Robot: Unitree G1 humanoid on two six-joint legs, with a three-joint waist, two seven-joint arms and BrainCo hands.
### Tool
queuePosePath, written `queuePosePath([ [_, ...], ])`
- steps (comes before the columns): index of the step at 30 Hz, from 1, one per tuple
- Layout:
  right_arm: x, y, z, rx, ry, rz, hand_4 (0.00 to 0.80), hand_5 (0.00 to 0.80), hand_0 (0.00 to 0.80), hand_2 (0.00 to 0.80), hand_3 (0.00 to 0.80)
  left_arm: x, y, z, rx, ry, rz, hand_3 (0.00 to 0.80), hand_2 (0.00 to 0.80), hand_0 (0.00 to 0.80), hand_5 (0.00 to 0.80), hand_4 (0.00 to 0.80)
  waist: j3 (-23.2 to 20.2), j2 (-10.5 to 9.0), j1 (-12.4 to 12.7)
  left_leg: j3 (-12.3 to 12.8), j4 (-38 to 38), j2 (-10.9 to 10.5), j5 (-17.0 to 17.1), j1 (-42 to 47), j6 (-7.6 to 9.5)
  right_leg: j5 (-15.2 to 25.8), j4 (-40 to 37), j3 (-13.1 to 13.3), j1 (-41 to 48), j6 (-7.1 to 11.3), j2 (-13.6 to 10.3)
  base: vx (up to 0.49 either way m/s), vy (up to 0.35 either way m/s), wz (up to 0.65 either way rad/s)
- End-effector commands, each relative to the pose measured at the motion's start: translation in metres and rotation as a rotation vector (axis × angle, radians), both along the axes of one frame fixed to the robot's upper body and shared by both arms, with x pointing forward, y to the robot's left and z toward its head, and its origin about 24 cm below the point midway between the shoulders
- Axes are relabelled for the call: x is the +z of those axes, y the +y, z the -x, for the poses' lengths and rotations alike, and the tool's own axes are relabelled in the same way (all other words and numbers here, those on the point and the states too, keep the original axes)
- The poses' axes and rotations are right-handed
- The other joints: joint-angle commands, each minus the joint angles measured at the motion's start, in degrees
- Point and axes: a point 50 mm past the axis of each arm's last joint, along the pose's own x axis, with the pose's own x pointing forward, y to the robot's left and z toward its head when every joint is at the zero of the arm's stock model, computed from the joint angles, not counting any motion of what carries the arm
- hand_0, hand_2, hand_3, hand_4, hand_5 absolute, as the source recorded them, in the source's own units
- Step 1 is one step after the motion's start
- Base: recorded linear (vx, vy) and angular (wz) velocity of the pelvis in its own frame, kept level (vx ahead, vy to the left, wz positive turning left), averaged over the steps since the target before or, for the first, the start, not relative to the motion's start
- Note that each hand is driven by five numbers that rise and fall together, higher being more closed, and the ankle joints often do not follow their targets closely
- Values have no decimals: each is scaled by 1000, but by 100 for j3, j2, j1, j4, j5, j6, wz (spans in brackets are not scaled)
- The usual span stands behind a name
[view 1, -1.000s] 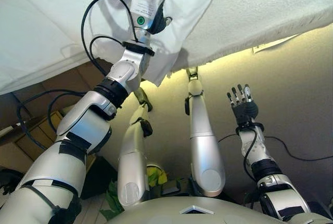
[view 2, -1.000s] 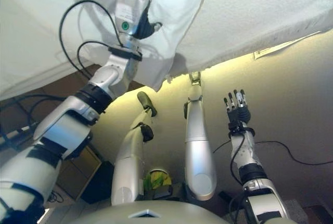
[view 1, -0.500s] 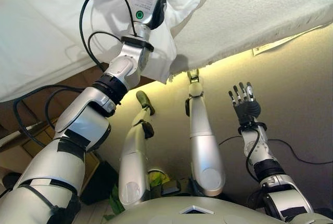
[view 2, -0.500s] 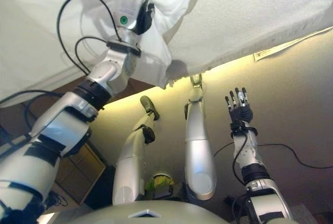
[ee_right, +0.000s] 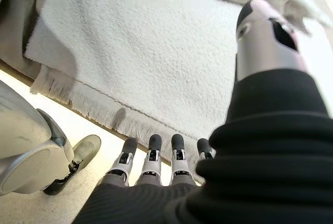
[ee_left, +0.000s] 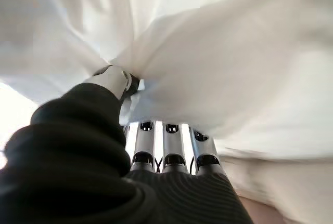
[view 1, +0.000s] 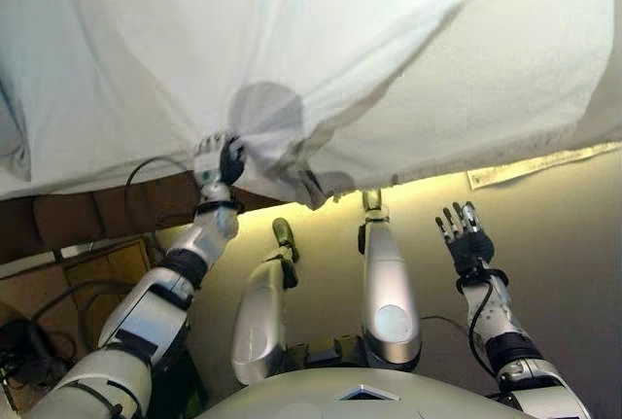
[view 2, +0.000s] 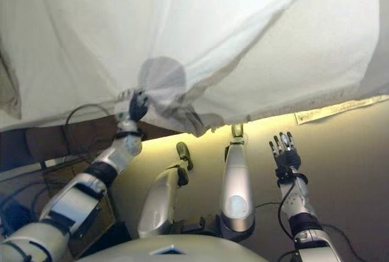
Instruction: Make the bed neatly
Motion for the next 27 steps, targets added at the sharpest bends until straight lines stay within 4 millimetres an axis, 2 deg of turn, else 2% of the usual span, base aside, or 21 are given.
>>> queuePosePath([
  [1, -12, -10, 30, -32, 46, -13, 0, 0, 0, 0, 0, 1, 78, 33, 252, 2, -44, 800, 800, 800, 800, 800, -503, -166, 324, -136, 75, 108, 257, -184, 22, 213, -580, -158, 561, 443, -458, 79, 32, 21],
  [7, -23, -11, 43, -45, 84, -35, 0, 0, 0, 0, 0, -13, 101, 54, 367, 112, -9, 797, 797, 797, 797, 797, -858, -146, 531, -272, -241, 96, 301, 157, 16, 207, -852, -404, 1033, 470, -494, 61, -6, 18],
  [8, -23, -8, 43, -41, 85, -40, 0, 0, 0, 0, 0, -15, 103, 57, 374, 128, -2, 361, 361, 361, 361, 361, -898, -163, 550, -283, -258, 103, 290, 202, 17, 207, -882, -427, 1089, 478, -491, 76, -46, 12],
  [9, -23, -5, 43, -36, 88, -41, 0, 0, 0, 0, 0, -17, 104, 59, 380, 141, 5, 0, 0, 0, 0, 0, -937, -177, 560, -289, -277, 108, 289, 239, 17, 211, -908, -443, 1134, 485, -485, 54, -37, 11],
  [14, -22, 2, 39, -27, 89, -38, 0, 0, 0, 0, 0, -23, 95, 58, 306, 177, 23, 0, 0, 0, 0, 0, -1059, -190, 580, -286, -360, 117, 280, 358, 11, 211, -1001, -456, 1271, 514, -464, 27, -16, 4],
  [19, -21, 1, 36, -35, 88, -39, 0, 0, 0, 0, 0, -20, 79, 47, 215, 150, 26, 0, 0, 0, 0, 0, -1061, -203, 576, -274, -389, 145, 299, 364, 2, 249, -1078, -458, 1312, 540, -437, -6, -15, 0],
  [22, -22, 1, 35, -43, 85, -48, 0, 0, 0, 0, 0, -9, 67, 36, 129, 76, 33, 0, 0, 0, 0, 0, -1033, -227, 588, -281, -380, 163, 301, 346, -6, 281, -1105, -455, 1311, 560, -418, -13, -60, 3],
  [27, -21, 5, 33, -41, 69, -61, 0, 0, 0, 0, 0, 26, 40, 12, -73, -78, 26, 0, 0, 0, 0, 0, -965, -263, 580, -280, -315, 186, 310, 227, -21, 334, -1103, -431, 1228, 596, -406, -27, -55, 0],
])
